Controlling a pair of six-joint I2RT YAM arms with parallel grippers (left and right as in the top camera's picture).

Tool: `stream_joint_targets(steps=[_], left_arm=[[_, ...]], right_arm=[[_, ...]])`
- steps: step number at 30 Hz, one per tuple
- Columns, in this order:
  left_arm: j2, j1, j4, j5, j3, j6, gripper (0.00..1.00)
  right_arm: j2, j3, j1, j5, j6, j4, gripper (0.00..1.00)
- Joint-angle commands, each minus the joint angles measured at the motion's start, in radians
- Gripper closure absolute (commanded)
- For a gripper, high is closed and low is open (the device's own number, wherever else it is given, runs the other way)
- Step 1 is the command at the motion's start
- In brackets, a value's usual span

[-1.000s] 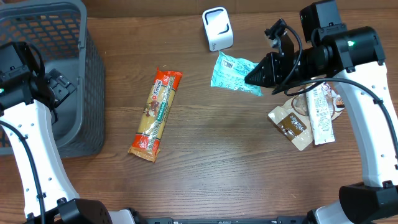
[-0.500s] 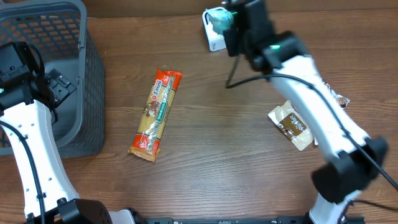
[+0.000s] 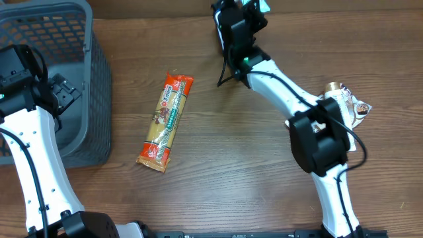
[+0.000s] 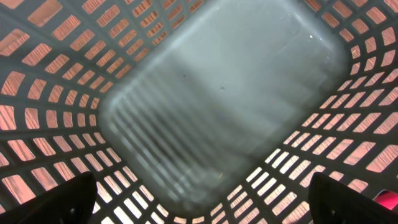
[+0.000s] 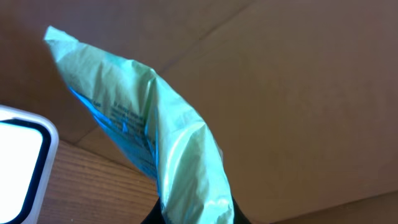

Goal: Scan the item barcode
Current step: 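Hold the wipes pack under the scanner with the right gripper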

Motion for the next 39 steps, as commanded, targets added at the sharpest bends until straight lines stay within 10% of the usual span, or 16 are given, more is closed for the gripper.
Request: stream_joint_targets(steps=[1, 39], left_arm=[[0.003, -0.002, 0.0, 0.008, -0.004, -0.018, 0.0], [0.003, -0.002, 0.0, 0.008, -0.004, -0.018, 0.0]], right_arm=[[0.068, 0.017, 0.004, 0.039, -0.186, 0.127, 0.96], [0.21, 0.017, 0.011, 0.024, -0.427, 0.365, 0.96]])
